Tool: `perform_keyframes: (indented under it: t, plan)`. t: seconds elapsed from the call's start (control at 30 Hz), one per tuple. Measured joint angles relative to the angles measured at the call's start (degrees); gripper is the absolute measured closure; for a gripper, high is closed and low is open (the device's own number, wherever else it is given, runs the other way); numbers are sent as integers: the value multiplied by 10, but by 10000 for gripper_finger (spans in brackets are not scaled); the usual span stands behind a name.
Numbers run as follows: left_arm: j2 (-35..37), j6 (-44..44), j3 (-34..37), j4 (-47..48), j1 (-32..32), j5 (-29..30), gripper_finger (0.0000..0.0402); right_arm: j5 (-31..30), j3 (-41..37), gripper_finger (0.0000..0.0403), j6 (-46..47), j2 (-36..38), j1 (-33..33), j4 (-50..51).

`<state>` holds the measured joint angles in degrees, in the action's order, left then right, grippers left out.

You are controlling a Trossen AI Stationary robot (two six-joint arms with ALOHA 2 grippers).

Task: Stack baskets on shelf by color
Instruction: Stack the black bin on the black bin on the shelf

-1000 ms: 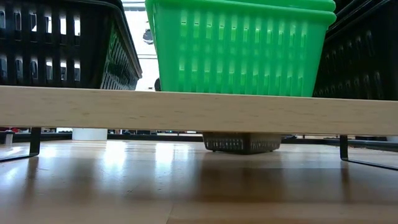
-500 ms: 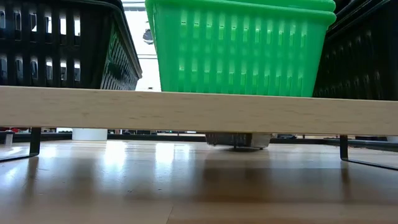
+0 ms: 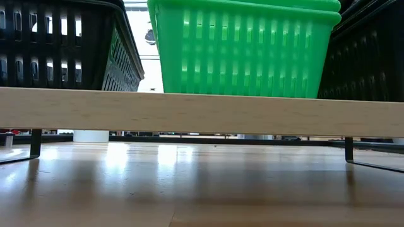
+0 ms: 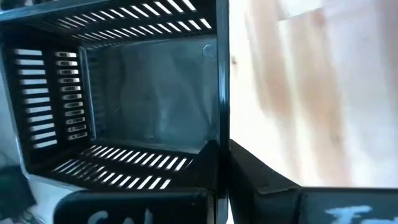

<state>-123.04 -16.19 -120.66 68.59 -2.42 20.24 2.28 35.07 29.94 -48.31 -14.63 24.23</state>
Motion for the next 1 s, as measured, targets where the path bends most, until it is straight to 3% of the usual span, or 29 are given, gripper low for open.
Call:
perform_keyframes:
  t: [0.27, 0.53, 0.73, 0.87, 1.0]
  plan:
    - [0, 136, -106, 140, -101, 40, 401, -1, 0, 376, 2, 0, 0, 0]
    - [1, 356, -126, 185, -226, 81, 401, -20, 0, 382, 17, 0, 0, -1]
    - [1, 500, -126, 217, -304, 45, 401, -22, 0, 377, 31, 0, 0, -1]
    - [1, 543, -126, 214, -342, 0, 401, -23, 0, 377, 33, 0, 0, -7]
    - [1, 608, -126, 214, -367, -10, 401, -24, 0, 381, 37, 0, 0, -9]
